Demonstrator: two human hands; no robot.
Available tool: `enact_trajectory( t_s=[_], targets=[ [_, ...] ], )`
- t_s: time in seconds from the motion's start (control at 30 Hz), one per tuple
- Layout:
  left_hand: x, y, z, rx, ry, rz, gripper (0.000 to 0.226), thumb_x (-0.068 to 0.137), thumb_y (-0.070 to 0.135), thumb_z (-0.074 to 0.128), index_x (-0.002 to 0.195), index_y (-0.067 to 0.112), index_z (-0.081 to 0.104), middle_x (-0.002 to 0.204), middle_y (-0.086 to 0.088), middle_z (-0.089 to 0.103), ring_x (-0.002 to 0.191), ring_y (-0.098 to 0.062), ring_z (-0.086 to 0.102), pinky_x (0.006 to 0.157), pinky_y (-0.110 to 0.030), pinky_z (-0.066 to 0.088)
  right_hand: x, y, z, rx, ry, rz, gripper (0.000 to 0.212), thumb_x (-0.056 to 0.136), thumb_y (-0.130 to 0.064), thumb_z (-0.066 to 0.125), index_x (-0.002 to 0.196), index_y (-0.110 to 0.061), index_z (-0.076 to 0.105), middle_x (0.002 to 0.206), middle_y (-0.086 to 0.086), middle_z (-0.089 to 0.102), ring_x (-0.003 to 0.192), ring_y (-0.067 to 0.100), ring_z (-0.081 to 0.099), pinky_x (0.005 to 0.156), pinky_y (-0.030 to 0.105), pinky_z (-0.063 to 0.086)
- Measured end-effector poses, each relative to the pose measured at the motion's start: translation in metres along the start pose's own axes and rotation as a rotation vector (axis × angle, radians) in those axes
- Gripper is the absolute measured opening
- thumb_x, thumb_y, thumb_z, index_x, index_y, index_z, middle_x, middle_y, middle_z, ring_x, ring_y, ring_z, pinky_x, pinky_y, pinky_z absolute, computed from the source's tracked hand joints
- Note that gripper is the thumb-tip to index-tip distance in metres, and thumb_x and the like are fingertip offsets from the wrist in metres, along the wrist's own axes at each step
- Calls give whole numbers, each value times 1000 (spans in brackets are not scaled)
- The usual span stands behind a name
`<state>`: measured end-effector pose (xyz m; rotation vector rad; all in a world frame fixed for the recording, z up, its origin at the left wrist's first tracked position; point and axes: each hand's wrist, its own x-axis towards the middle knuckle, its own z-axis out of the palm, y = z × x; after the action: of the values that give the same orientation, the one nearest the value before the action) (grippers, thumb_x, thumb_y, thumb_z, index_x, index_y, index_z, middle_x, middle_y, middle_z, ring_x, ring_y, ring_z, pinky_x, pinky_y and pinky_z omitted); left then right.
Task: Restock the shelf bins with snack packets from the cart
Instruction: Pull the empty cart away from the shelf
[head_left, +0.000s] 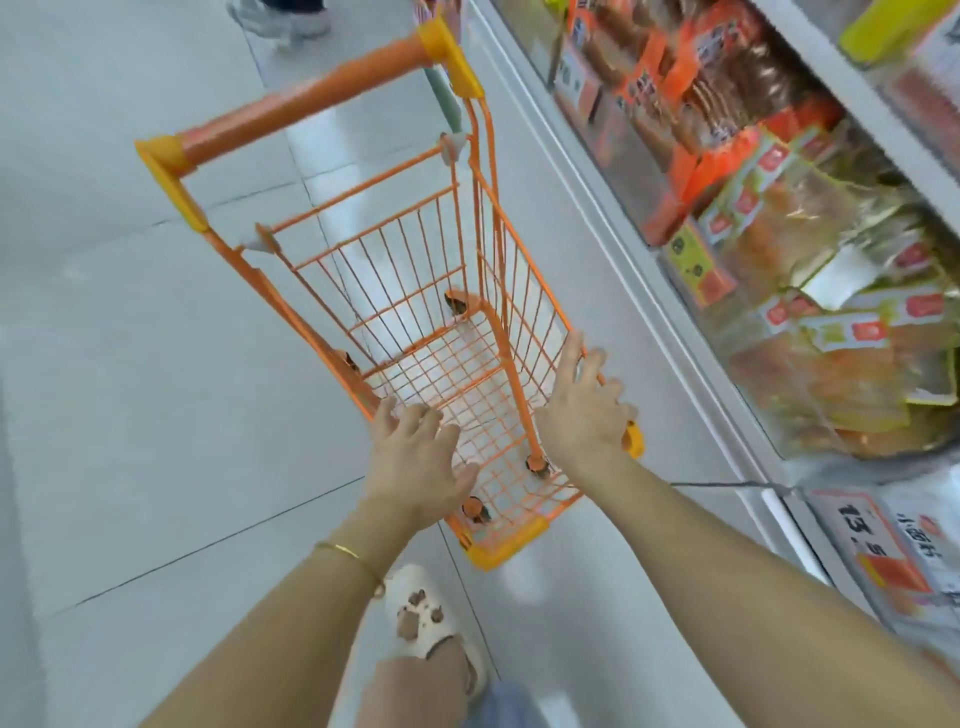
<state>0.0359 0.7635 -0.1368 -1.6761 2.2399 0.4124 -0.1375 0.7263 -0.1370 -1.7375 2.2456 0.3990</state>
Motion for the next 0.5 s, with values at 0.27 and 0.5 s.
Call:
enact_trajectory(
  t_s=[0.27, 0.5],
  targets=[
    [78, -101, -46, 159, -132, 96, 69, 87, 67, 19, 140, 26, 34, 153, -4, 24, 143, -26, 9, 110, -58, -8, 83, -94, -47, 1, -84, -11, 95, 92, -50, 46, 146, -12, -22, 150, 15, 3, 124, 43, 34, 96, 60, 39],
    [146, -143, -78, 227, -123, 113, 70, 88, 68, 13, 142, 27, 32, 152, -2, 27, 144, -24, 11, 111, -57, -9, 154, -134, -72, -34, -135, 19, 105, 88, -43, 56, 144, -12, -28, 151, 16, 0, 128, 46, 31, 98, 64, 36]
  ],
)
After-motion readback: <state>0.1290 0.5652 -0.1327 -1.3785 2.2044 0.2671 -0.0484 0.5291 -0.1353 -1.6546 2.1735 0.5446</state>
